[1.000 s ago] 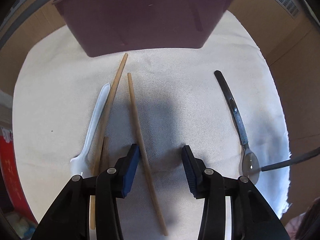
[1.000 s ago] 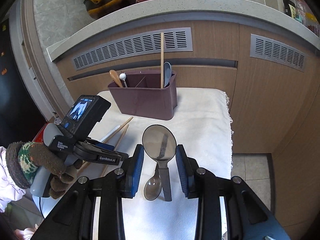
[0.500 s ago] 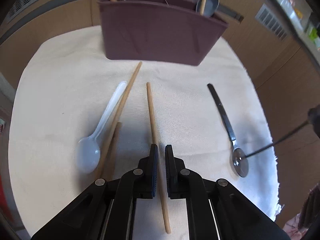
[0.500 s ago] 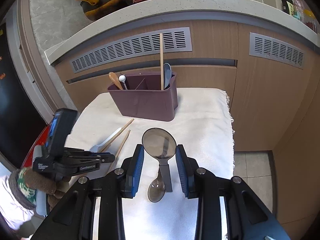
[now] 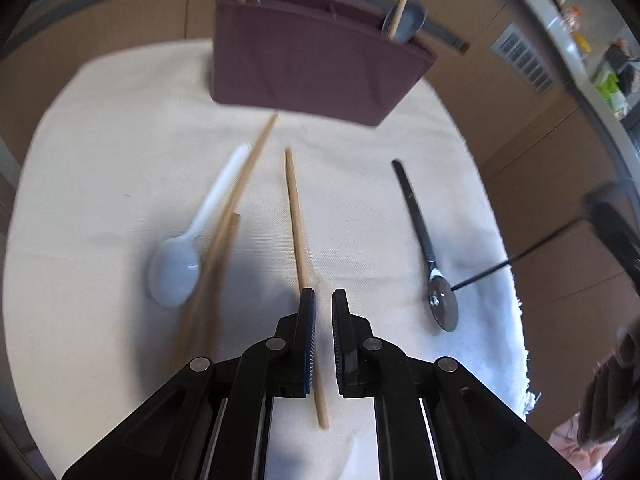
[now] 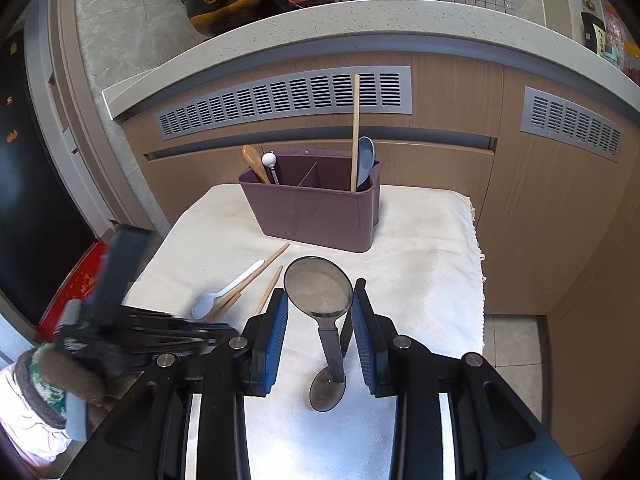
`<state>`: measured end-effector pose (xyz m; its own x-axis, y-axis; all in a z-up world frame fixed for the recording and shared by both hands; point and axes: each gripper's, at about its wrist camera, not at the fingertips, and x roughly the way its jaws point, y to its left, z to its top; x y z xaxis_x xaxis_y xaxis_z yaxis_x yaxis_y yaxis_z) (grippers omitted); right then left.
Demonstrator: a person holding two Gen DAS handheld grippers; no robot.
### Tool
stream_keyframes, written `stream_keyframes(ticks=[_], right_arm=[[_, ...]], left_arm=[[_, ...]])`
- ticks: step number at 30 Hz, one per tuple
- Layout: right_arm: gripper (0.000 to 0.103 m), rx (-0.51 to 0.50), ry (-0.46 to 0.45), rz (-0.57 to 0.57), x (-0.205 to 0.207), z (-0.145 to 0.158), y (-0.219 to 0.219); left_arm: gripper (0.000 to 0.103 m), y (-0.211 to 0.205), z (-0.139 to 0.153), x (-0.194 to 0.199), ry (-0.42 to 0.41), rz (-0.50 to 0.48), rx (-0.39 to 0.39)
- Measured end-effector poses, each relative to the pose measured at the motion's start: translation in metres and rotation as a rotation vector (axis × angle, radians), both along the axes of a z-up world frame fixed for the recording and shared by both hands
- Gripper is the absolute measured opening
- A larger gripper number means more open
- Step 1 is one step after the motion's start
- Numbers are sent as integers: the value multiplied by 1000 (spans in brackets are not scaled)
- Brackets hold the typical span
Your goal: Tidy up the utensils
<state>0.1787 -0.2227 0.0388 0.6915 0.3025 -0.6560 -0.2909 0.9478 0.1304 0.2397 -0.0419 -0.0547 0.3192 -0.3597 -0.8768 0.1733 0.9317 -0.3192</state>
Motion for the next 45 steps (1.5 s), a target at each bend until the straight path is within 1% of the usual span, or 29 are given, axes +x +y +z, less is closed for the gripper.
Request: stream_keyframes(ticks=[1,3,5,7,10,13,15,17,19,21,22,23,25,26,27,29,31,34,35,37,38,39,41,43,45], right_arm=[[31,-3,-3,0,0,1,1],[31,-10,-12,2,-3,2,1],[31,-13,-17,3,-4,2,-1],[31,-16,-21,1,-5,2,-2],[31,-14,-23,0,-6,1,-5],[31,-14,-26,2,-8,-1,-8],[31,-16,-28,-2,-8,-1,-10],[31,-6,-27,-9,-8,-2,-13],[31,9,-25,-11,-8,-2,-16],[31,18,-27,-19,-8,-2,-18],[31,24,-28,-21,-9,-2,-19],[31,29,-30,-23,-10,-2,-20],[31,28,-36,-29,-11,-2,-21],[31,24,-40,-33,-12,-1,-21],[31,23,-44,-36,-13,0,-21],[31,22,-51,-35,-14,3,-18],[30,18,-68,-34,-14,8,-15],[30,19,-102,-25,-13,20,-7],[30,19,-115,-21,-13,25,-4],[30,23,-158,-16,-10,43,0],[30,24,-178,-12,-7,53,2],[30,24,-203,-14,-3,65,4],[30,21,-262,-20,8,93,9],[30,35,-317,-23,22,119,12],[30,48,-370,-30,37,138,15]], left_arm=[[9,-4,-6,9,32,9,25],[10,-11,-13,25,63,25,71],[10,-18,-17,37,68,33,135],[10,-27,-16,44,57,27,187],[11,-38,-14,49,59,26,252],[16,-44,-11,46,48,-11,271],[18,-46,-15,47,58,-18,295],[18,-48,-16,49,45,-24,298],[17,-48,-16,50,22,-22,273],[14,-47,-16,47,-23,-17,253],[7,-46,-16,42,-48,-18,241],[6,-43,-16,34,-75,-20,217],[6,-34,-14,20,-113,-8,165],[6,-24,-11,9,-141,12,115],[6,-17,-7,1,-164,28,84],[6,-5,8,-17,-247,59,42],[6,3,31,-39,-363,87,20],[6,10,67,-52,-490,116,1],[6,20,85,-40,-526,126,-13],[6,29,109,-37,-573,130,-47],[6,33,126,-35,-604,128,-55],[6,34,145,-31,-646,132,-63],[6,29,179,-10,-728,132,-75],[6,27,203,2,-803,133,-97],[6,25,222,15,-887,141,-125]])
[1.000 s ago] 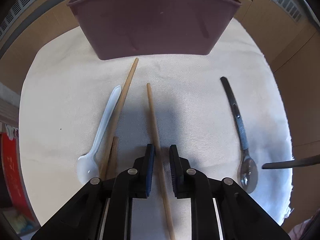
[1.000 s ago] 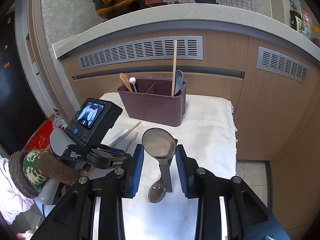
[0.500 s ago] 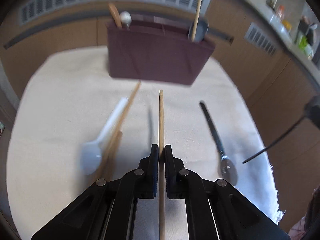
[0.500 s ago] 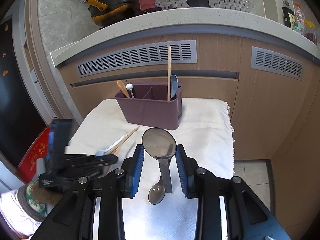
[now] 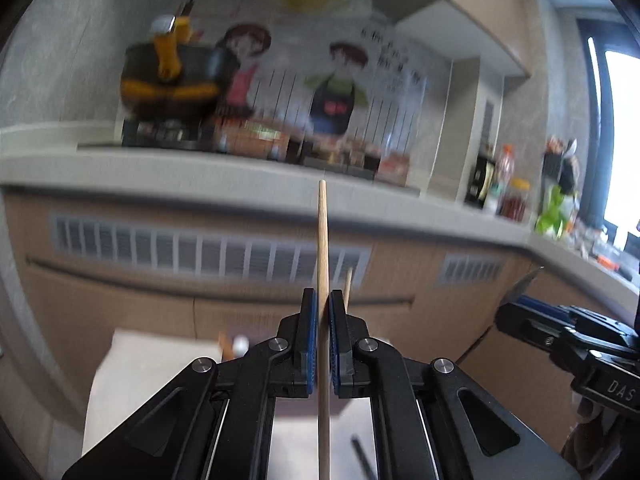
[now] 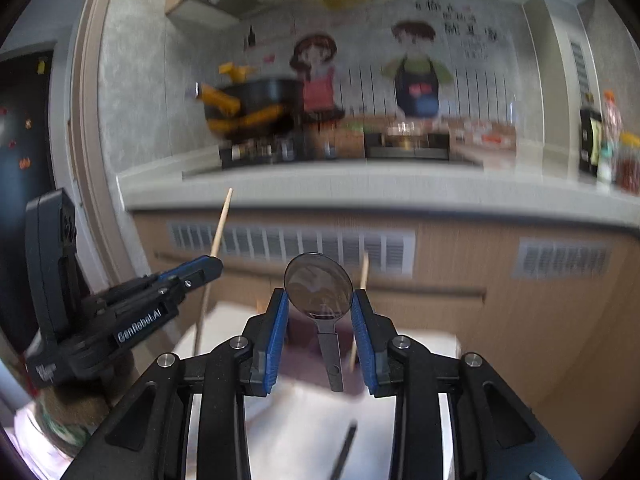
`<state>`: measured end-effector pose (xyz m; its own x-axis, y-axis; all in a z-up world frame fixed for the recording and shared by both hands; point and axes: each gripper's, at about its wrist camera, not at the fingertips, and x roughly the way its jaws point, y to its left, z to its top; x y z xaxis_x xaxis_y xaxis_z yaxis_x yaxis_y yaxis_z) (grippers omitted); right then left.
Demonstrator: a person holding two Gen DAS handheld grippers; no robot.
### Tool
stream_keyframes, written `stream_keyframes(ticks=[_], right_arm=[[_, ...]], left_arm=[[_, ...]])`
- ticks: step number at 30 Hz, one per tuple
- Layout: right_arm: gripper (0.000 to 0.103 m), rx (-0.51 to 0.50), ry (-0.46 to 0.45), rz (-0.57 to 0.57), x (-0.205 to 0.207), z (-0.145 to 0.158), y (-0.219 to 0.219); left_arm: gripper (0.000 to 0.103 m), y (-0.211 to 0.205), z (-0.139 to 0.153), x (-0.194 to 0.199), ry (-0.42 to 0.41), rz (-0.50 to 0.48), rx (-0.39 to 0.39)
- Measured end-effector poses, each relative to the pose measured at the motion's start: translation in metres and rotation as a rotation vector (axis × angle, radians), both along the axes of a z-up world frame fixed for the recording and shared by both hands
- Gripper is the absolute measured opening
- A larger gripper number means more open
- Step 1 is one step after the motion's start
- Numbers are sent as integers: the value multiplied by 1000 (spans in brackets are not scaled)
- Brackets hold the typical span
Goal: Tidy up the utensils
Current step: 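Lift the chopstick with the left tool while the right tool carries the spoon over the caddy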
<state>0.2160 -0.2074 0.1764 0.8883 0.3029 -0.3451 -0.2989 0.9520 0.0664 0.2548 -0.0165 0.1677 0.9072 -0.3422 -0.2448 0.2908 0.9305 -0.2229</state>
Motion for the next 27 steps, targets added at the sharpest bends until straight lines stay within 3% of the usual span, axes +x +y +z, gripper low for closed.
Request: stream_keyframes(ticks=[4,8,18,22,27], right_arm=[[30,4,-34,-22,36,10,8],[30,7,25,-24,78,-7,11],[30,-9,209,-32,145,-85,17],[30,-9,267,-25,153,-110,15],[30,-17,314,-21,157,-134,16]], left_arm=[[6,2,12,32,-114,67,-45],[6,7,7,68,-139,105,-77],[6,-15,-62,136,-55,119,-28],[6,-18,-94,146,-16,119,-27],[6,-22,-137,147,98,105,18]])
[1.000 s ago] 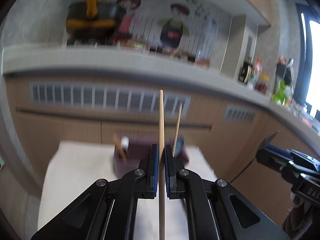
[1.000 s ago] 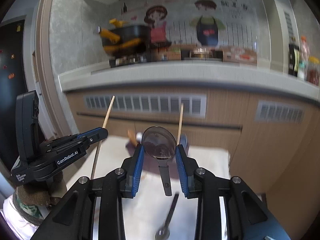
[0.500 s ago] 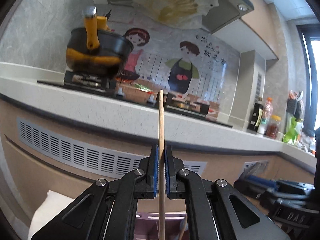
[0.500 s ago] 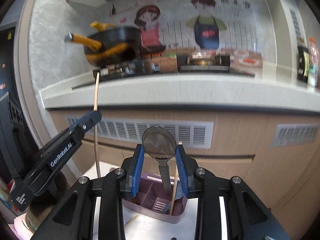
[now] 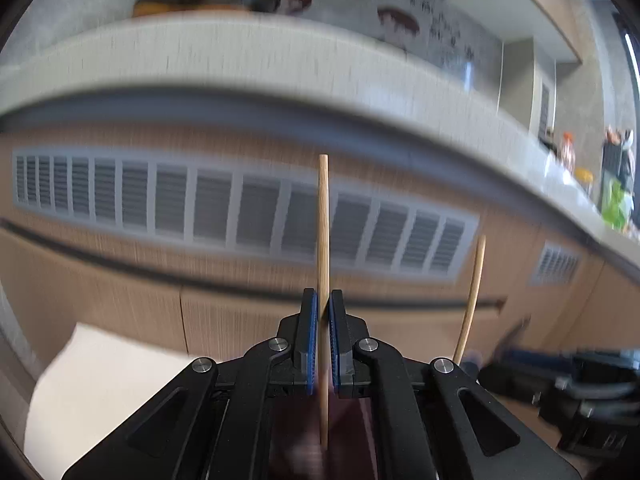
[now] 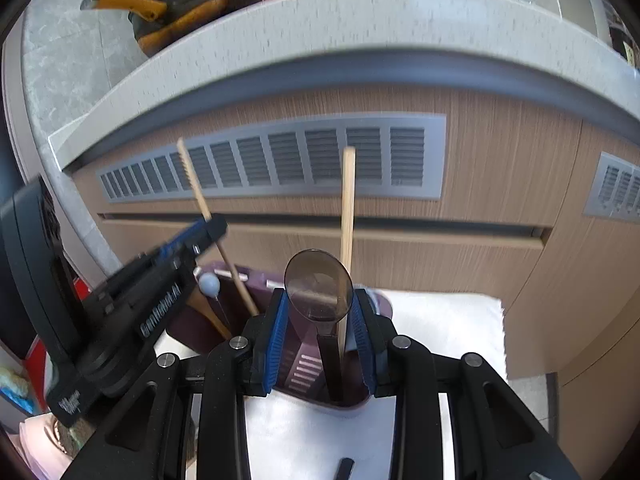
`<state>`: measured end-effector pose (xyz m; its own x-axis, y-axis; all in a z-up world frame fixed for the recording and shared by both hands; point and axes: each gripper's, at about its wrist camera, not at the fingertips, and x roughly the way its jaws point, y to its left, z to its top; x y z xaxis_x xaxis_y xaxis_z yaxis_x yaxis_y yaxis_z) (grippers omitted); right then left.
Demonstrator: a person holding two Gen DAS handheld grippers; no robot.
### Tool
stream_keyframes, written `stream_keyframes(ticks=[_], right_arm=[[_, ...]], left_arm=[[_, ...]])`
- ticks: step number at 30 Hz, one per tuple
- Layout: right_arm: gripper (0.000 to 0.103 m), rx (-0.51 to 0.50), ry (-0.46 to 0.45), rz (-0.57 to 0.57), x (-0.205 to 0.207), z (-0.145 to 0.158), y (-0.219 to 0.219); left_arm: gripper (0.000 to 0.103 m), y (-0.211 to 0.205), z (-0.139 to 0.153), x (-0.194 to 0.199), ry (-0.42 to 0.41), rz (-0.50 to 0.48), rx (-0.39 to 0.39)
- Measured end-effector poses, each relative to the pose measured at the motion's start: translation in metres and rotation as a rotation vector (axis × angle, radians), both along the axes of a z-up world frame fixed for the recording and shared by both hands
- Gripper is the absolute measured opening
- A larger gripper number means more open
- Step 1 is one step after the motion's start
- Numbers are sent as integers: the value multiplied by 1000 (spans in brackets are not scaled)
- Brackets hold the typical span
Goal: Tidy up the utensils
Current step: 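Lift the chopstick with the left tool while the right tool carries the spoon over the caddy, then open both tools to drop the chopstick and spoon into the caddy, then grasp the second black-handled spoon by its handle with the right tool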
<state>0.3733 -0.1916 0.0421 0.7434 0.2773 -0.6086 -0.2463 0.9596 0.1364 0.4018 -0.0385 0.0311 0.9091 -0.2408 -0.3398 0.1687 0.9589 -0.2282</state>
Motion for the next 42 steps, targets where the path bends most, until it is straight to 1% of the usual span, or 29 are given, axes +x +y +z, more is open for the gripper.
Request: stream_keyframes(ticks=[2,4,5,6,7,8,9,10,11,12,14,15,16,17,19,21,24,27,30,32,34,36,38,40,41,42], right_arm=[[30,-7,13,1,-1,-8,2],[31,-18,30,7,1,-14,3],[32,-19,42,12,0,-16,4],[36,-20,56,18,0,-17,4],[37,-20,67,22,-2,-18,3],[39,-22,58,28,-8,-16,3],[42,-32,39,32,-15,-12,3],[45,-44,20,32,-22,-8,3],[54,-58,-4,30,-30,-4,3],[64,-68,-27,26,-39,-1,2],[75,-88,-57,16,-57,3,-1],[77,-100,-61,15,-64,3,-1],[77,-120,-59,15,-71,1,-1],[77,-141,-55,15,-77,-1,0],[79,-188,-46,13,-88,-8,2],[91,-231,-32,0,-98,-19,4],[99,-275,9,-26,-107,-37,3],[101,-335,60,-36,-113,-63,10],[100,-360,110,-14,-120,-86,14],[100,-335,153,-9,-119,-99,15],[90,-297,196,-7,-116,-109,13],[67,-278,236,-6,-113,-118,12],[63,-259,278,-6,-109,-126,9],[54,-243,301,-8,-108,-134,7],[45,-241,311,-3,-108,-137,7],[34,-240,301,0,-111,-136,6]], left_arm=[[6,-4,-13,-4,36,-9,31],[8,-5,-20,-6,66,-23,42],[8,-4,-21,-8,89,-32,41],[8,-4,-21,-9,111,-45,39],[12,-3,-20,-12,128,-64,36],[21,-1,-16,-16,137,-88,30],[28,1,-14,-21,147,-119,27],[42,4,-13,-26,153,-134,27],[50,9,-11,-37,152,-129,32],[52,13,-10,-46,155,-122,37],[53,24,-8,-64,180,-118,37],[54,30,-8,-73,197,-109,37],[58,36,-8,-80,211,-100,36],[64,42,-9,-89,232,-101,33],[68,54,-13,-107,275,-90,42],[68,64,-17,-124,298,-53,70],[71,75,-31,-153,340,-20,119],[74,85,-46,-177,384,0,137],[76,93,-62,-196,431,-5,137],[78,96,-70,-201,451,-4,140],[78,101,-78,-205,475,0,131],[78,104,-84,-207,498,-8,114],[78,105,-88,-209,513,-17,104],[78,103,-90,-211,522,-34,104],[78,100,-90,-210,526,-42,106],[78,97,-92,-211,531,-56,109]])
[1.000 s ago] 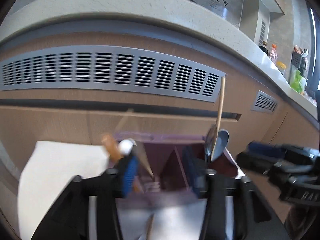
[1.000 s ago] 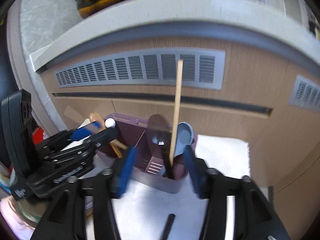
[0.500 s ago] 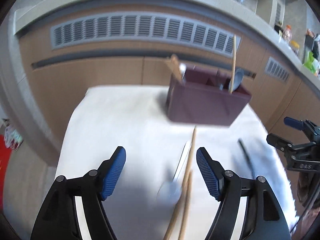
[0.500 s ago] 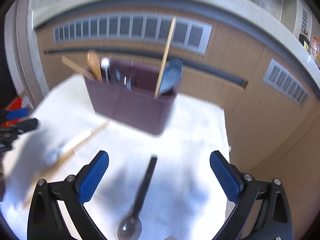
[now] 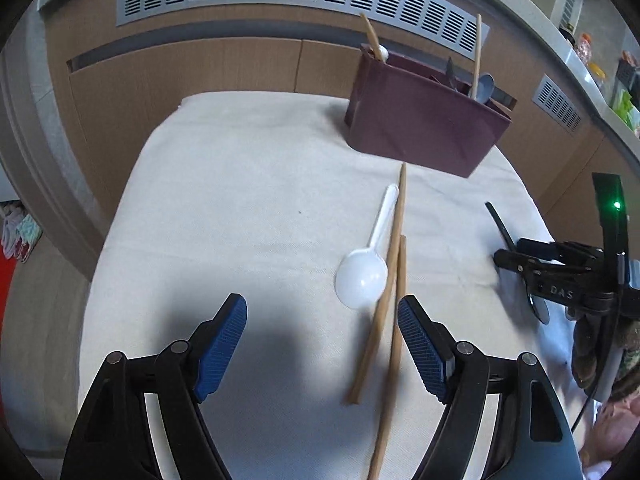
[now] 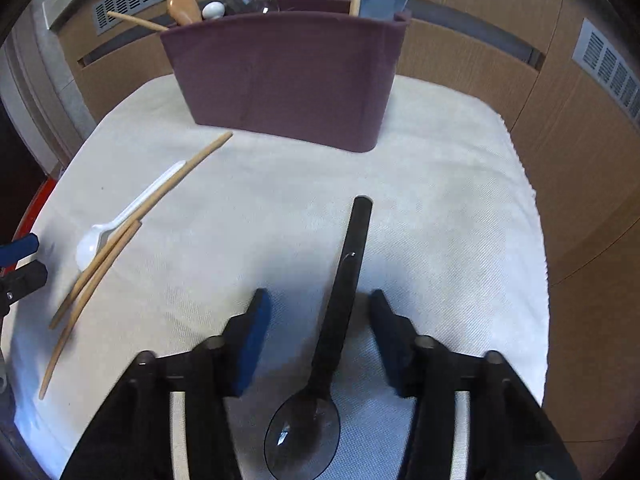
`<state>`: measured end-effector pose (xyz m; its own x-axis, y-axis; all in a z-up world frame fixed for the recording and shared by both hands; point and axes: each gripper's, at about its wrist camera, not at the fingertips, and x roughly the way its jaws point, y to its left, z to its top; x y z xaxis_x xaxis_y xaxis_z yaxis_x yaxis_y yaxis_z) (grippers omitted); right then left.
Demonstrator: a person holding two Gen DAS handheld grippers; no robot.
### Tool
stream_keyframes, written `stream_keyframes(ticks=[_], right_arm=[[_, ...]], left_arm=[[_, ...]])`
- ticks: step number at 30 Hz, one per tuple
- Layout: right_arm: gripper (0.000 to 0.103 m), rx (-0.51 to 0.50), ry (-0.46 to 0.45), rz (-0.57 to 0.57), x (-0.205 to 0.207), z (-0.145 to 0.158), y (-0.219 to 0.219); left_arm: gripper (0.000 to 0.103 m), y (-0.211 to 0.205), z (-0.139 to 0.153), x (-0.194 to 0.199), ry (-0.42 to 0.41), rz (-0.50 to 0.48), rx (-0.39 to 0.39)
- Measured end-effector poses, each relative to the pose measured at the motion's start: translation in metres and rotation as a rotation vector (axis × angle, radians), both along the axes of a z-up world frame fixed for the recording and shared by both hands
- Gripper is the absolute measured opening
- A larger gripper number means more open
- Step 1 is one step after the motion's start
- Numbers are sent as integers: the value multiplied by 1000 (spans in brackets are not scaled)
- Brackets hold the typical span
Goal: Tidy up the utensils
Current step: 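Grasp the second black-handled spoon by its handle with the right tool, then grasp a wooden chopstick with the left tool while the right tool holds the spoon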
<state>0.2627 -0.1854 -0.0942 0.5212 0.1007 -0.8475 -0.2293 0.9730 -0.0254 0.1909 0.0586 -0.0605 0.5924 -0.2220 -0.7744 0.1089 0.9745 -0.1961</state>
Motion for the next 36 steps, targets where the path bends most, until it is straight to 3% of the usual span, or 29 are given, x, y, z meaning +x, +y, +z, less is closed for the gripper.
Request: stream_keyframes(ticks=[2,3,11,19,24,32,34,36], right_arm=[[13,-5,-1,18,-5,2,1],[11,3,4,25,-7,3,0],[11,58,-4,35,-33,15,-18],[11,79,-30,10,-48,17,-30],[11,96,-22,-11,-52,11,-41],[11,123,-13,-28,-54,3,-47],[11,130,-16,-29,-55,3,-47],[11,136,-19,-28,-57,4,-47]], left_arm=[[78,-7,-2,-2,15,-30,-6],[78,-10,-2,-4,24,-45,-11],[77,-47,-4,-18,84,-236,-42],[74,-63,-12,-10,138,-233,-15],[69,-70,-9,-2,173,-261,-66],[69,-69,9,-4,140,-262,-72],[66,-76,12,-7,133,-289,-69],[55,-84,10,-3,142,-306,-53]])
